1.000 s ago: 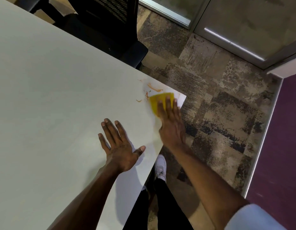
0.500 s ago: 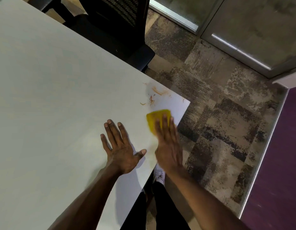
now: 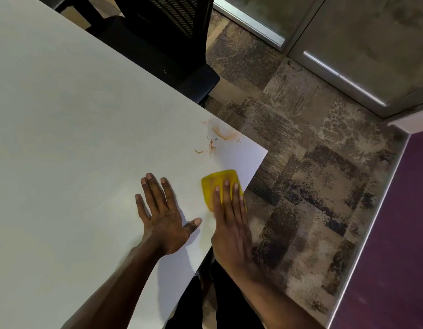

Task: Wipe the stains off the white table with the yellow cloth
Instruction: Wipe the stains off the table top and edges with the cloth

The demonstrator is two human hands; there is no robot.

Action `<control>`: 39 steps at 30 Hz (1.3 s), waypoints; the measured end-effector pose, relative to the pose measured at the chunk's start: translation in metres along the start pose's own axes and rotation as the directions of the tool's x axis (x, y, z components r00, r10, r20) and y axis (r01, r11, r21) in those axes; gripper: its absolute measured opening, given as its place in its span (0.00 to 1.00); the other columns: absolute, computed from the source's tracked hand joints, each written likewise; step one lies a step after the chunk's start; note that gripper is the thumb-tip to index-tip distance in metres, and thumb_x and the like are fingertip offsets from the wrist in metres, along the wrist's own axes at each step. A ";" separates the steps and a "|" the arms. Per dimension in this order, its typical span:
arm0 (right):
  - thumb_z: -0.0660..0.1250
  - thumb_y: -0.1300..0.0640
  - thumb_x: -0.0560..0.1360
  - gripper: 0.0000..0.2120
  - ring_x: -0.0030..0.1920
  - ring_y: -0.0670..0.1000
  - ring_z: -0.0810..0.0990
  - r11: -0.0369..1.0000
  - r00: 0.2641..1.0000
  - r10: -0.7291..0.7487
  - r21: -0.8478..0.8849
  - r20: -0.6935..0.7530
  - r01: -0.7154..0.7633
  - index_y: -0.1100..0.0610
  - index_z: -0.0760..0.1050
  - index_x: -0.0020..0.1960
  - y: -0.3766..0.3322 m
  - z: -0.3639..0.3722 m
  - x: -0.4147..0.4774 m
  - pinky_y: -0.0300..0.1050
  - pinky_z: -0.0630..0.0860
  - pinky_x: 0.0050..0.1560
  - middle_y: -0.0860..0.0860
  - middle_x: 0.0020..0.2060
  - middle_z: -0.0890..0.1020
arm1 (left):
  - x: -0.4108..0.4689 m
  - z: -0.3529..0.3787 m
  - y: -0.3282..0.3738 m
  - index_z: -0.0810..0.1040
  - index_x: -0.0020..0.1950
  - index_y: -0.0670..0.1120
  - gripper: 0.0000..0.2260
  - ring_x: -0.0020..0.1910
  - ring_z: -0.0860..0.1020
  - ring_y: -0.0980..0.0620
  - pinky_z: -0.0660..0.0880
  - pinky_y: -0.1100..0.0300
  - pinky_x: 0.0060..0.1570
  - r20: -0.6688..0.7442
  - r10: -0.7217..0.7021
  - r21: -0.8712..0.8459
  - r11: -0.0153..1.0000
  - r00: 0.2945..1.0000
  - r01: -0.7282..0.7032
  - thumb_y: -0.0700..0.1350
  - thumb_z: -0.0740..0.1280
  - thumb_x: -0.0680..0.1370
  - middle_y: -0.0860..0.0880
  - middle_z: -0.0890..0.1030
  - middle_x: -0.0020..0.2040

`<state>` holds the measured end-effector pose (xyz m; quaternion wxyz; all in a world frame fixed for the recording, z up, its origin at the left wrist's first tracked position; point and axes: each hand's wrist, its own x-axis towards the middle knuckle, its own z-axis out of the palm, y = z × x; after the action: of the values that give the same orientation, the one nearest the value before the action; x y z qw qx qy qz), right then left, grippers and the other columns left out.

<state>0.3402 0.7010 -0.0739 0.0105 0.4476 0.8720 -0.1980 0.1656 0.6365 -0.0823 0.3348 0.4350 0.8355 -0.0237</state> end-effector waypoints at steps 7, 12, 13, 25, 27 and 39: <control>0.56 0.68 0.76 0.41 0.87 0.63 0.41 0.991 0.990 0.130 -0.021 -0.056 -0.132 0.58 0.47 0.87 0.044 -0.036 0.115 0.60 0.46 0.88 0.61 0.87 0.46 | 0.002 0.002 -0.001 0.16 0.78 0.41 0.60 0.79 0.17 0.36 0.30 0.30 0.81 -0.007 0.002 0.013 1.000 1.000 -0.001 0.80 0.52 0.76 0.35 0.16 0.78; 0.55 0.69 0.75 0.41 0.87 0.64 0.40 0.991 0.988 0.133 0.030 -0.073 -0.132 0.60 0.46 0.87 0.034 -0.034 0.109 0.62 0.46 0.87 0.62 0.87 0.45 | 0.002 0.004 -0.003 0.18 0.80 0.41 0.60 0.80 0.18 0.36 0.30 0.31 0.80 -0.017 0.018 0.008 1.000 1.000 -0.018 0.81 0.50 0.74 0.35 0.17 0.79; 0.54 0.70 0.74 0.42 0.87 0.65 0.41 0.995 0.992 0.092 0.032 -0.083 -0.089 0.60 0.48 0.87 0.027 -0.028 0.088 0.63 0.48 0.87 0.62 0.87 0.46 | 0.002 0.005 -0.004 0.19 0.80 0.40 0.60 0.80 0.18 0.36 0.31 0.30 0.81 -0.021 0.018 0.011 1.000 1.000 -0.018 0.81 0.50 0.74 0.35 0.18 0.79; 0.57 0.73 0.75 0.42 0.87 0.64 0.42 0.981 0.980 0.182 0.078 -0.085 -0.176 0.61 0.50 0.87 0.067 -0.045 0.141 0.62 0.46 0.87 0.62 0.87 0.48 | 0.005 0.010 -0.007 0.22 0.82 0.40 0.60 0.82 0.20 0.36 0.28 0.33 0.80 -0.058 0.022 0.026 0.999 0.998 -0.021 0.82 0.47 0.73 0.35 0.20 0.81; 0.57 0.71 0.76 0.39 0.87 0.65 0.43 0.976 0.975 0.207 0.086 -0.085 -0.200 0.63 0.50 0.86 0.069 -0.046 0.154 0.61 0.45 0.87 0.63 0.86 0.50 | 0.005 0.012 -0.008 0.23 0.83 0.40 0.60 0.82 0.21 0.37 0.26 0.34 0.79 -0.068 0.034 0.012 0.999 0.997 -0.033 0.82 0.49 0.73 0.36 0.21 0.82; 0.50 0.70 0.72 0.42 0.87 0.63 0.45 0.995 0.997 -0.077 0.065 -0.014 0.077 0.61 0.52 0.86 0.019 -0.018 0.028 0.66 0.57 0.84 0.60 0.87 0.51 | 0.005 0.012 -0.007 0.23 0.83 0.41 0.60 0.83 0.22 0.36 0.34 0.29 0.82 -0.077 0.029 0.008 1.000 0.997 -0.028 0.82 0.48 0.73 0.36 0.21 0.82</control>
<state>0.3411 0.7388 -0.0692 -0.0167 0.4148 0.8816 -0.2244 0.1653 0.6314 -0.0962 0.3011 0.4487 0.8414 -0.0051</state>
